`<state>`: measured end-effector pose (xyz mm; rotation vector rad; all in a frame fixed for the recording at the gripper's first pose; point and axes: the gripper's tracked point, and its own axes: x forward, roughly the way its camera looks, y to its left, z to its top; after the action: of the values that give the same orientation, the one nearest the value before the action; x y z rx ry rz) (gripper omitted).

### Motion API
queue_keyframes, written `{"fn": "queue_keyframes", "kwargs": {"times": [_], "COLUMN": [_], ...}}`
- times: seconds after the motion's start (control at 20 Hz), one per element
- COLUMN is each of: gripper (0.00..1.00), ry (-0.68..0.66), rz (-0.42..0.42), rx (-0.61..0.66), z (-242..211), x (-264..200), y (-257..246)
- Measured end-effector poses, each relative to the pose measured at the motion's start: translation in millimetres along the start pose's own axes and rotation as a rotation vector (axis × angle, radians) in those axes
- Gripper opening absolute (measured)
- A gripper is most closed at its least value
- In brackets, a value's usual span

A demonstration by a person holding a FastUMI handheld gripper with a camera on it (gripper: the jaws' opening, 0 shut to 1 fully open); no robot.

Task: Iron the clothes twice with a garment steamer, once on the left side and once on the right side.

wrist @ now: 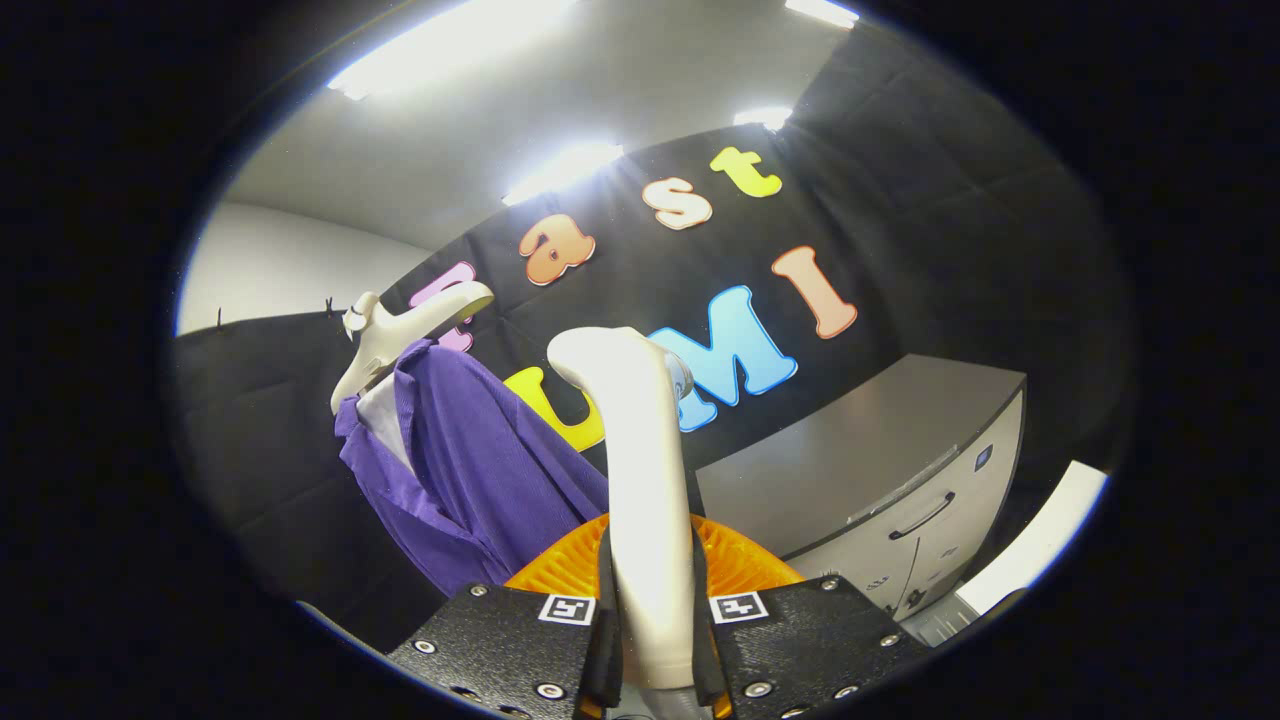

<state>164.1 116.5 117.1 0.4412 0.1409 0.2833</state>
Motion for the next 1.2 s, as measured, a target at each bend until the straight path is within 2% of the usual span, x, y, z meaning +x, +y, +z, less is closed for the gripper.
{"fn": "queue_keyframes", "kwargs": {"times": [0.2,0.35,0.55,0.75,1.2], "gripper": [0.27,0.27,0.27,0.27,0.27], "ry": [-0.077,-0.107,-0.148,-0.165,-0.08], "rz": [-0.027,0.012,0.004,-0.036,-0.072], "rx": [-0.137,-0.184,-0.236,-0.317,-0.429], "z": [-15,-23,-26,-36,-87], "x": [-2,10,31,49,61], "y": [57,101,133,146,148]}}
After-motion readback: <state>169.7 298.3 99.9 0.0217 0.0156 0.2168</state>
